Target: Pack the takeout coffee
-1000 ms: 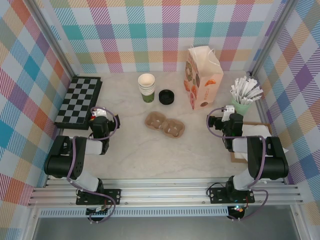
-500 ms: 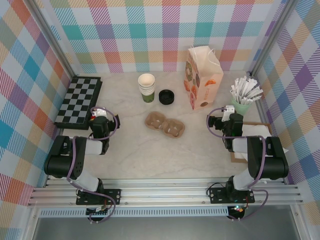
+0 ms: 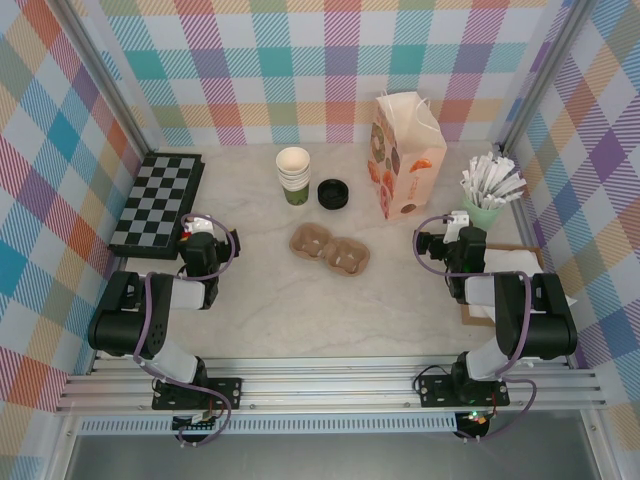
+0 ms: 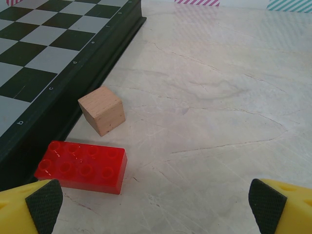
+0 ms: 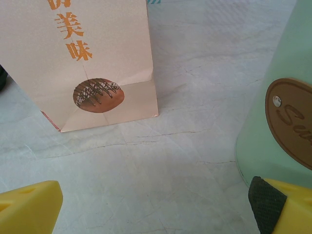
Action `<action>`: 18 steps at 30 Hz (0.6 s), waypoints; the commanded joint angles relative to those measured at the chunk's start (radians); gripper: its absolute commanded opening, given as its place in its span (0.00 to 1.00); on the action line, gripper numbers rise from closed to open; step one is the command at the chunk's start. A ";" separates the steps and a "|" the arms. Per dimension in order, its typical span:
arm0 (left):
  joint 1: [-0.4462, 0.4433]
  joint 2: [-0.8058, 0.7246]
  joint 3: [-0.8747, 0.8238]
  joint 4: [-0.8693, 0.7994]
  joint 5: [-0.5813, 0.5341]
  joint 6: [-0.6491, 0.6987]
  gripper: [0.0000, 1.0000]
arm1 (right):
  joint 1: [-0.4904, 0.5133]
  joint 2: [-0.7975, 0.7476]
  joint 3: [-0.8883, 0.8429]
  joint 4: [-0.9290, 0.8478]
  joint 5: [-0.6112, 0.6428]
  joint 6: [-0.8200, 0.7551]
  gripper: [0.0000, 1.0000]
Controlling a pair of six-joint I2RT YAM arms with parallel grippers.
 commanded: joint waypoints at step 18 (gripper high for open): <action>-0.031 -0.404 0.477 -1.043 -0.182 -0.375 1.00 | 0.002 -0.387 0.271 -0.690 -0.028 0.267 1.00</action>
